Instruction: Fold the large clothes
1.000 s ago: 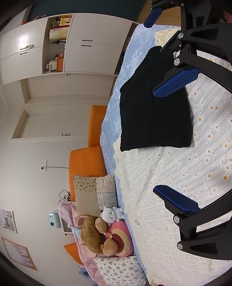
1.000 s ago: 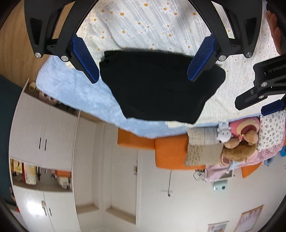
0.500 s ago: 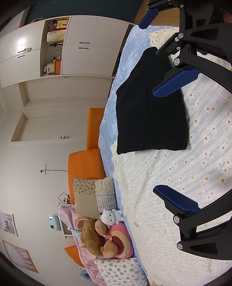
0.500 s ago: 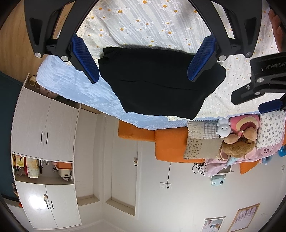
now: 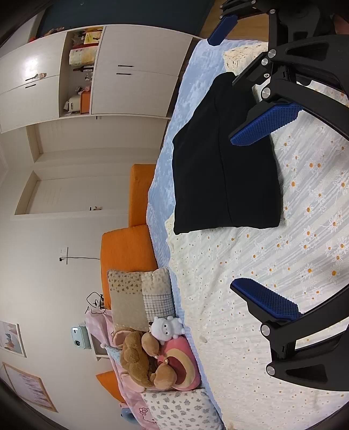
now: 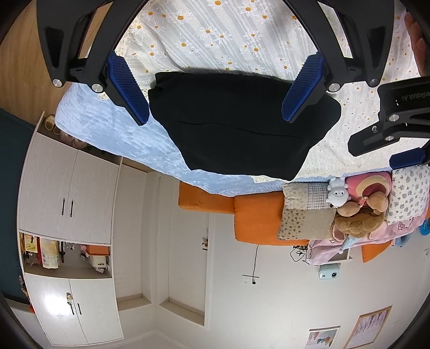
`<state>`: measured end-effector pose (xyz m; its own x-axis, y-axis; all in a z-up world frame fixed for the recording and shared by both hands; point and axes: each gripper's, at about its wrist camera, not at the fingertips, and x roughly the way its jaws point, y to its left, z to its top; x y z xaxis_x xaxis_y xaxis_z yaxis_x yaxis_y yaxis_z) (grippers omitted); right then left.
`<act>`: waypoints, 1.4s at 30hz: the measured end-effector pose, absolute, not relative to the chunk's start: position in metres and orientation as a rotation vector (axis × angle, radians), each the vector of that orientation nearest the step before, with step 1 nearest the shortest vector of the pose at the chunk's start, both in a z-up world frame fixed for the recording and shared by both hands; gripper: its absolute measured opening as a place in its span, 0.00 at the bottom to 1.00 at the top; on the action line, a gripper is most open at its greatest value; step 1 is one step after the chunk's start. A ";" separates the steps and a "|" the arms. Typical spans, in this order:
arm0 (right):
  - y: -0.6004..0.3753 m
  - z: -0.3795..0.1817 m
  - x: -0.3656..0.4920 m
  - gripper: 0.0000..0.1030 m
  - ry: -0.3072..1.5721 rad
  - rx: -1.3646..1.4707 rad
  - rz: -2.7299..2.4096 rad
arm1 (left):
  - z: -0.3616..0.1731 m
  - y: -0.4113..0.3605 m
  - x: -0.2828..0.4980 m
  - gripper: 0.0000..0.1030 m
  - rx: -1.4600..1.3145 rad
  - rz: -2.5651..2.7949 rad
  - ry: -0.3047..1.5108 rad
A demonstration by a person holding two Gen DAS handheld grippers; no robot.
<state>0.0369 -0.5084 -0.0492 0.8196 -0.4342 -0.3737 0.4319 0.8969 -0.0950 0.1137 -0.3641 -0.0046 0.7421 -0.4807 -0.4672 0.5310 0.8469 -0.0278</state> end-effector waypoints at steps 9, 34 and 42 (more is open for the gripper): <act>-0.510 -0.048 0.039 0.95 0.403 0.004 -0.468 | -0.003 -0.366 0.111 0.97 0.120 -0.579 0.492; -0.511 -0.057 0.037 0.95 0.434 0.019 -0.480 | -0.001 -0.363 0.109 0.97 0.114 -0.578 0.464; -0.510 -0.058 0.037 0.95 0.437 0.020 -0.480 | -0.001 -0.364 0.109 0.97 0.121 -0.573 0.468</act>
